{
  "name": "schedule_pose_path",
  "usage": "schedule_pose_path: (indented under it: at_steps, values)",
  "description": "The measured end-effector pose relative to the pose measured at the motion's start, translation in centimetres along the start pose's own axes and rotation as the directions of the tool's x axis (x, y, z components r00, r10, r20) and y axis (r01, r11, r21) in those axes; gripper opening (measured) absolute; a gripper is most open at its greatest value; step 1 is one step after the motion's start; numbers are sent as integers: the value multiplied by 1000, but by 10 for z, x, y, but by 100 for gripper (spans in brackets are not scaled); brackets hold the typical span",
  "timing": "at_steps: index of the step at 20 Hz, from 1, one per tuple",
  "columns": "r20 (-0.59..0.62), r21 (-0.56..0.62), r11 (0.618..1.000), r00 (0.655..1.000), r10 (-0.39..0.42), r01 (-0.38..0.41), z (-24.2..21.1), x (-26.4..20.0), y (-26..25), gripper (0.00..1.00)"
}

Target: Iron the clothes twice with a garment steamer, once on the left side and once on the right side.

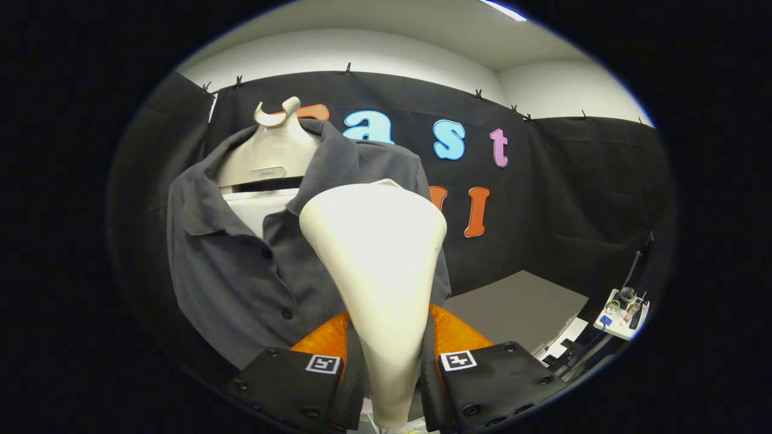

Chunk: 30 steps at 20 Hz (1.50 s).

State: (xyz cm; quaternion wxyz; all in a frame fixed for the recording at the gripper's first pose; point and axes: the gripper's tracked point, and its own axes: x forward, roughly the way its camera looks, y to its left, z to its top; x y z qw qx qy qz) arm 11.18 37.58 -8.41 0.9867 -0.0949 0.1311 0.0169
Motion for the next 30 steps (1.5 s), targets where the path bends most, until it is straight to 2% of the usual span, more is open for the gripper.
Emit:
schedule_pose_path:
  at_steps: [6, 13, 21, 30]
  values:
    - [-49, -37, 999, 999, -20, 18, -24, 53, -4, 46]
    - [-99, -90, 996, 995, -10, 1, -62, 85, 1, 46]
    - [-173, -145, 989, 985, -8, -17, -141, 82, 3, 46]
    - [-291, -164, 986, 956, -16, -33, -235, 75, 14, 46]
